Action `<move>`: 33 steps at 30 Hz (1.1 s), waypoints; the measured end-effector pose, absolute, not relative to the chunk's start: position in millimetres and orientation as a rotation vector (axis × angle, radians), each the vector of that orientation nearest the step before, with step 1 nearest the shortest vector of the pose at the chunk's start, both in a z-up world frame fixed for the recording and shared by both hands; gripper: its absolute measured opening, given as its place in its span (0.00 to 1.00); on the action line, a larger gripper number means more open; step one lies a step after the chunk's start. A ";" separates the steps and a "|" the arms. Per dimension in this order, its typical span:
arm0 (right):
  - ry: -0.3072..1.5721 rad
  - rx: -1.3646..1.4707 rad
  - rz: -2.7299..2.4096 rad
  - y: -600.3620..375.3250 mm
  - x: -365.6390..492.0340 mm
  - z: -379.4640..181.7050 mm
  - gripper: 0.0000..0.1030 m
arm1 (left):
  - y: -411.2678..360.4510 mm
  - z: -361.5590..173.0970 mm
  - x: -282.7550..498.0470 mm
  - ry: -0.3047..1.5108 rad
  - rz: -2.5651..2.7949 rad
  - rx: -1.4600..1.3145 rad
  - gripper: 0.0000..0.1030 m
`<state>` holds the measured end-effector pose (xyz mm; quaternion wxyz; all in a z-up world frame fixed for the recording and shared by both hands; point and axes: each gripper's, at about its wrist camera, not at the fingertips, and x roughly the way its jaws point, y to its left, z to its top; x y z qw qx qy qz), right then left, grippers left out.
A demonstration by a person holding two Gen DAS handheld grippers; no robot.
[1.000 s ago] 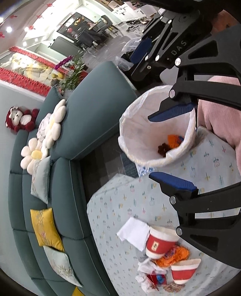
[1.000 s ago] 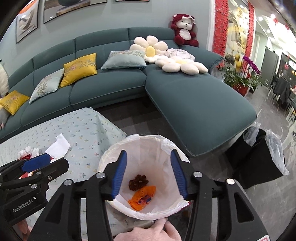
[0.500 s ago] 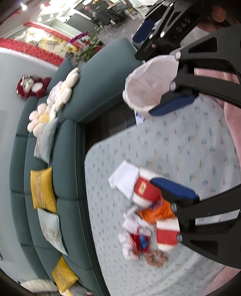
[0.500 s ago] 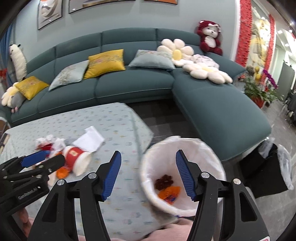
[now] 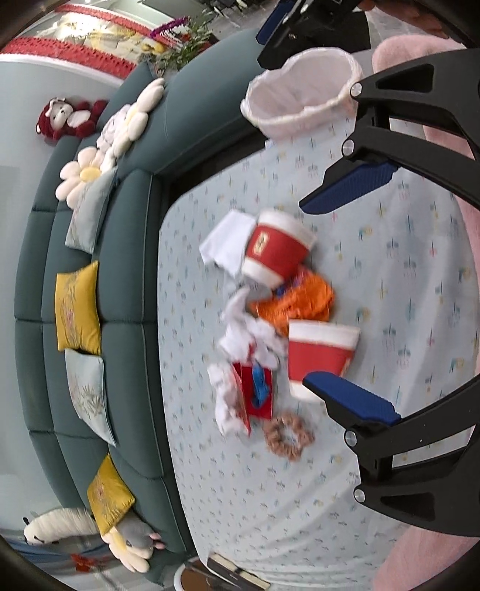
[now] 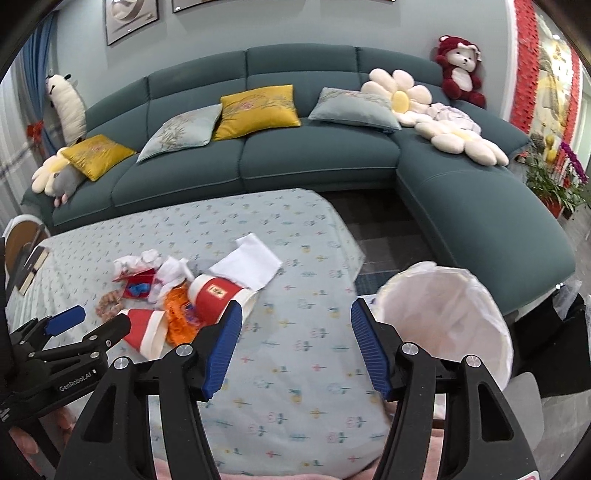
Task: Collect trash
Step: 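Move both tools back over the table toward the red-and-white paper cups, then grasp the large paper cup with the left tool while the right tool grasps the smaller cup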
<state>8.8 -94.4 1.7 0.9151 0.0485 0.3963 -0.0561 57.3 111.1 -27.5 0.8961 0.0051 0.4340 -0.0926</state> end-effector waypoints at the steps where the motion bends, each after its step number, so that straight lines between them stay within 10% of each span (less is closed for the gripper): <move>1: 0.821 0.098 -0.110 -90.4 10.5 -0.6 0.57 | 115.0 -30.7 57.4 0.901 -0.187 0.016 0.82; 33: 1.038 0.131 -0.055 -33.1 102.3 -114.2 0.57 | 156.0 -147.4 120.5 1.111 -0.169 0.060 0.84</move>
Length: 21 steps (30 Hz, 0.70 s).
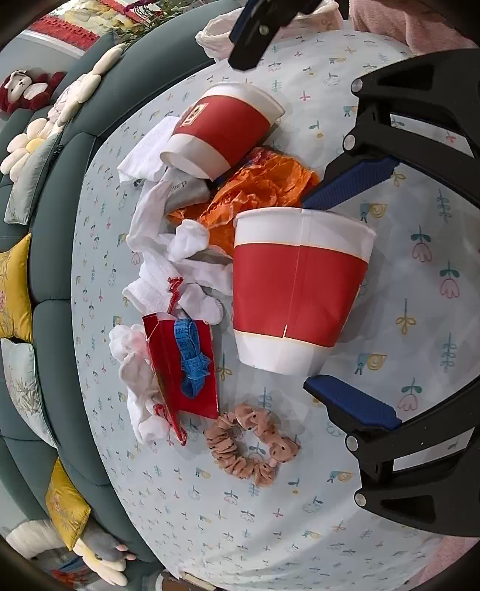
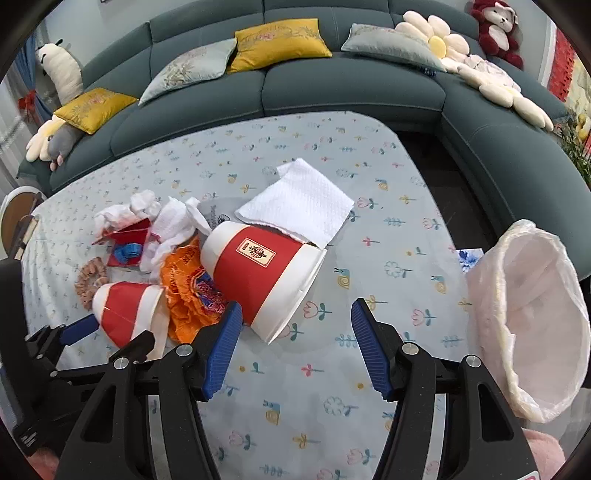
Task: Collect trash
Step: 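Grasp the large paper cup with the left tool while the right tool grasps the smaller cup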
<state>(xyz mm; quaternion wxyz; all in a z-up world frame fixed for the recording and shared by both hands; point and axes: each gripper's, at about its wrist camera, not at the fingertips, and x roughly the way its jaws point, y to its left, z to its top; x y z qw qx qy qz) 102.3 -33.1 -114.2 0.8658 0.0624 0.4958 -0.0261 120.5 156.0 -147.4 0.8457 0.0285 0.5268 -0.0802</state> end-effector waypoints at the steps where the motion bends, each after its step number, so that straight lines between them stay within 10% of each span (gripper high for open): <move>1: 1.043 0.138 -0.048 -33.6 104.3 -117.1 0.57 | 156.4 -147.4 121.4 1.112 -0.170 0.060 0.84; 13: 1.099 0.186 0.006 -34.4 125.9 -147.2 0.57 | 158.0 -141.1 123.5 1.109 -0.168 0.032 0.83; 21: 1.120 0.189 0.110 -18.9 124.7 -148.2 0.09 | 160.0 -125.7 120.8 1.083 -0.134 0.009 0.83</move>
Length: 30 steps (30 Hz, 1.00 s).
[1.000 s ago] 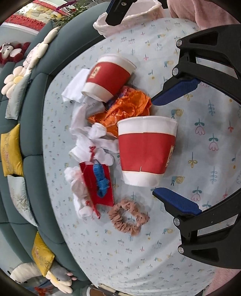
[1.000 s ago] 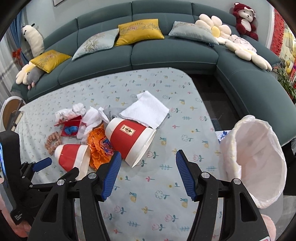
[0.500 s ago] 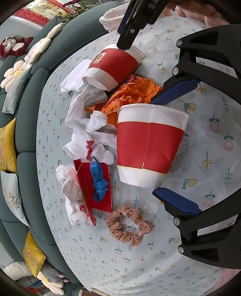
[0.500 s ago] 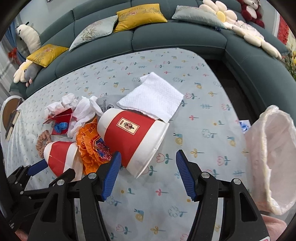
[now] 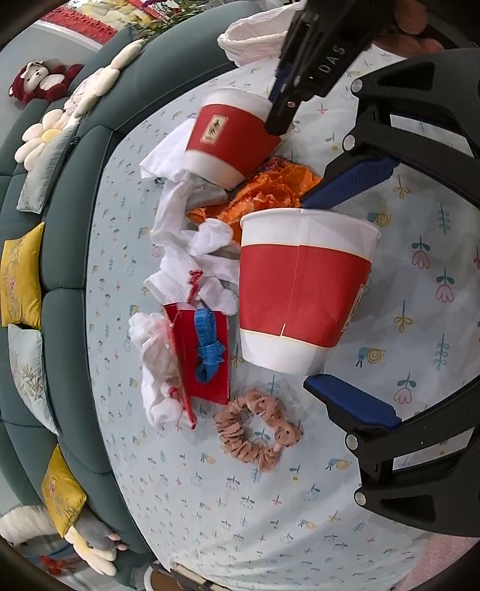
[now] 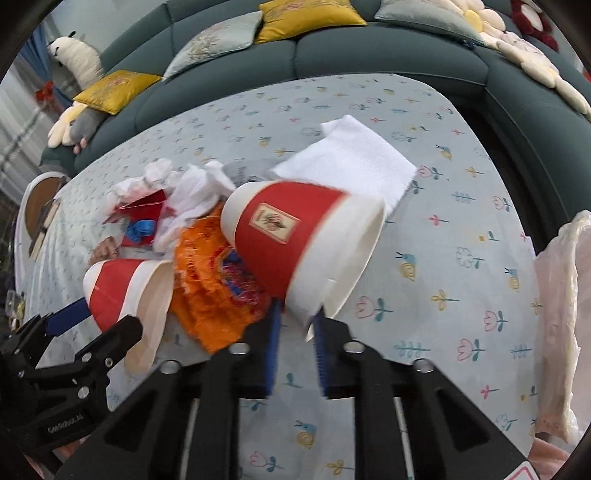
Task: Collect trash
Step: 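Grasp the large paper cup with the left tool while the right tool grasps the smaller cup, then carry both paper cups over the white bin and release them inside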
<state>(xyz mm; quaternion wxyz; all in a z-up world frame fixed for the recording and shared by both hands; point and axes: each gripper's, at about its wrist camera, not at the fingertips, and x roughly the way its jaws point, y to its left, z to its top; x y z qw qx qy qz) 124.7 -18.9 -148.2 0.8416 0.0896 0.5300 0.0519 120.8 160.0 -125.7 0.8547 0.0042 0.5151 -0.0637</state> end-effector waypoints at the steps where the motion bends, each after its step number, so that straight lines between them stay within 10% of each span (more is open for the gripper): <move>1: 1.113 0.183 0.116 -17.3 122.9 -144.9 0.07 | 159.8 -122.4 120.1 1.078 -0.133 0.005 0.83; 30: 0.845 0.166 -0.145 -169.7 9.2 -13.0 0.03 | -20.3 -15.0 59.3 0.872 -0.427 0.095 0.83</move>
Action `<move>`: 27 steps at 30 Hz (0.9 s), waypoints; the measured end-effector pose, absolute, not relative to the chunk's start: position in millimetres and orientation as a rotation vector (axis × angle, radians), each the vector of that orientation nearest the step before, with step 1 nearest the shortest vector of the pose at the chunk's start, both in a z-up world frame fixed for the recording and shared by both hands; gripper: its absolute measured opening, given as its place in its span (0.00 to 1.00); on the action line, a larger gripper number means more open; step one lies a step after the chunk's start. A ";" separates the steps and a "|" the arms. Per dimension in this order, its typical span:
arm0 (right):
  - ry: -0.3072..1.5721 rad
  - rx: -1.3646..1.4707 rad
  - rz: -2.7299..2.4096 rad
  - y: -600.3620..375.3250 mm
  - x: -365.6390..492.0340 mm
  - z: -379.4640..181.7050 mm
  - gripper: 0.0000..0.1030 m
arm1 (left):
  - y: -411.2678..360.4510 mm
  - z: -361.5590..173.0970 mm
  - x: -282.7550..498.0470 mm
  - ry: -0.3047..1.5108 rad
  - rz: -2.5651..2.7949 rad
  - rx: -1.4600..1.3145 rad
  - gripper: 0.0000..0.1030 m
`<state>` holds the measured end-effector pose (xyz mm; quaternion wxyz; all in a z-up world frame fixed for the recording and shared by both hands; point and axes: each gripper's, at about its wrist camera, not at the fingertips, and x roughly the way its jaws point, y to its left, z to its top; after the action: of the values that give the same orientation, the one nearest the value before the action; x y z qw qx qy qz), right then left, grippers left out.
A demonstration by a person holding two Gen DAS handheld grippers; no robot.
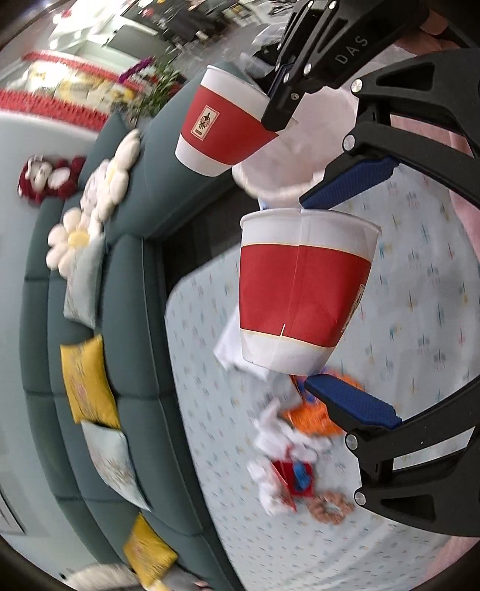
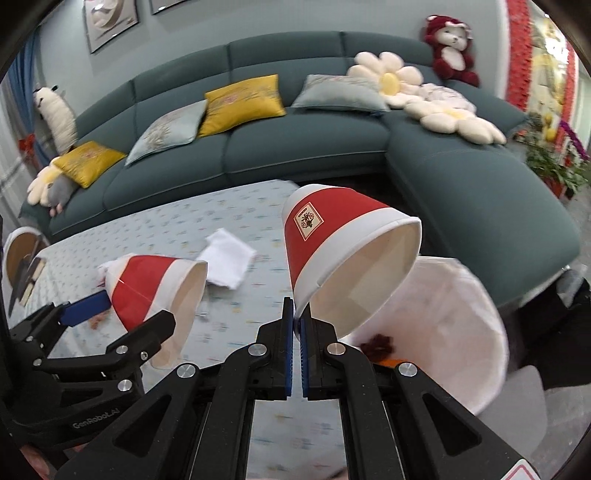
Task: Collect trash
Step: 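Carry both paper cups over the white bin and release them inside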
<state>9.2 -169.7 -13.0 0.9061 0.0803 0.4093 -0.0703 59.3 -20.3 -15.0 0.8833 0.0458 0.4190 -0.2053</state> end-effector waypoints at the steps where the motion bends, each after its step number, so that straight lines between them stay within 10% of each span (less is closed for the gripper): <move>1: 0.842 0.167 -0.159 -177.8 4.5 -12.2 0.03 | -27.8 -13.7 56.8 0.869 -0.439 0.103 0.83; 27: 0.873 0.250 -0.319 -287.0 -34.1 -40.7 0.03 | -172.5 -22.1 44.3 0.891 -0.645 0.225 0.84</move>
<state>-34.1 -287.0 -40.7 0.8864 0.1203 0.4198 -0.1536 44.3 -172.5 -22.1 0.8466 0.1069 0.4223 -0.3057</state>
